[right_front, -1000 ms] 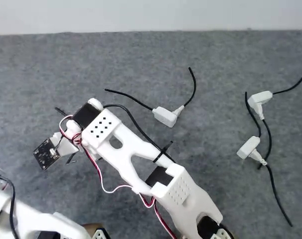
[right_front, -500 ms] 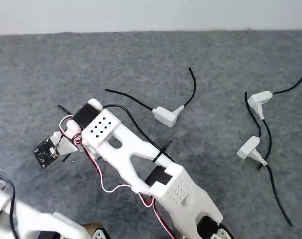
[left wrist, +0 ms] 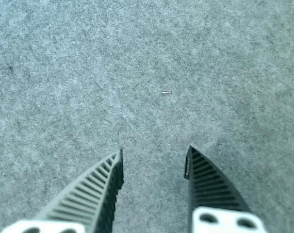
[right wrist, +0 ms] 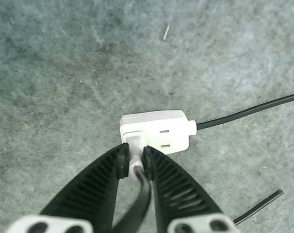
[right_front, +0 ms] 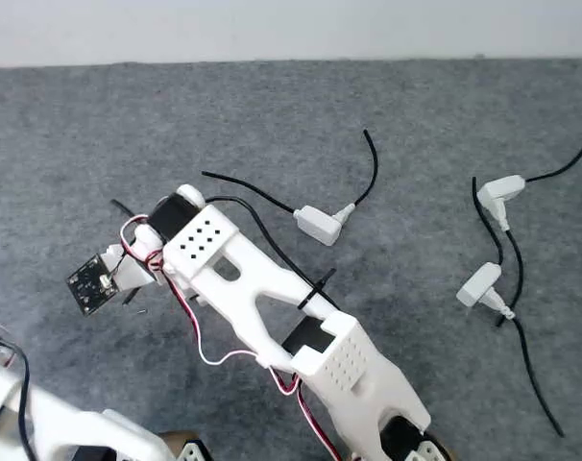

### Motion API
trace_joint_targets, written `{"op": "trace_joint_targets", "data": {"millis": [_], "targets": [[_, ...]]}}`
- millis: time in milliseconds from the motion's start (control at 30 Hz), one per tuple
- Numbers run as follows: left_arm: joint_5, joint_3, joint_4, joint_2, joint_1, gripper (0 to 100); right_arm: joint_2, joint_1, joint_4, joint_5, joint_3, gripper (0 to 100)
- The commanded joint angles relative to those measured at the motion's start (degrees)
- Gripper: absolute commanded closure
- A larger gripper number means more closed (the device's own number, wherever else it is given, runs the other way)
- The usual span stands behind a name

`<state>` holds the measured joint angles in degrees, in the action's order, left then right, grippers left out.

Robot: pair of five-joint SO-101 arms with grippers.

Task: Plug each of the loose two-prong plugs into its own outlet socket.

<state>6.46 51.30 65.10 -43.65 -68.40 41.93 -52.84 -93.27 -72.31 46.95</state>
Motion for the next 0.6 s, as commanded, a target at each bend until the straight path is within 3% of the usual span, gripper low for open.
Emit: {"op": "trace_joint_targets", "data": {"millis": [0, 567], "targets": [[0.79, -0.40, -1.32, -1.23, 0.09, 79, -0.48, 2.24, 1.54, 0.09, 1.14, 99.0], [0.79, -0.40, -1.32, -1.23, 0.18, 79, -0.13, 3.74, 1.63, 0.26, 0.88, 99.0]]}}
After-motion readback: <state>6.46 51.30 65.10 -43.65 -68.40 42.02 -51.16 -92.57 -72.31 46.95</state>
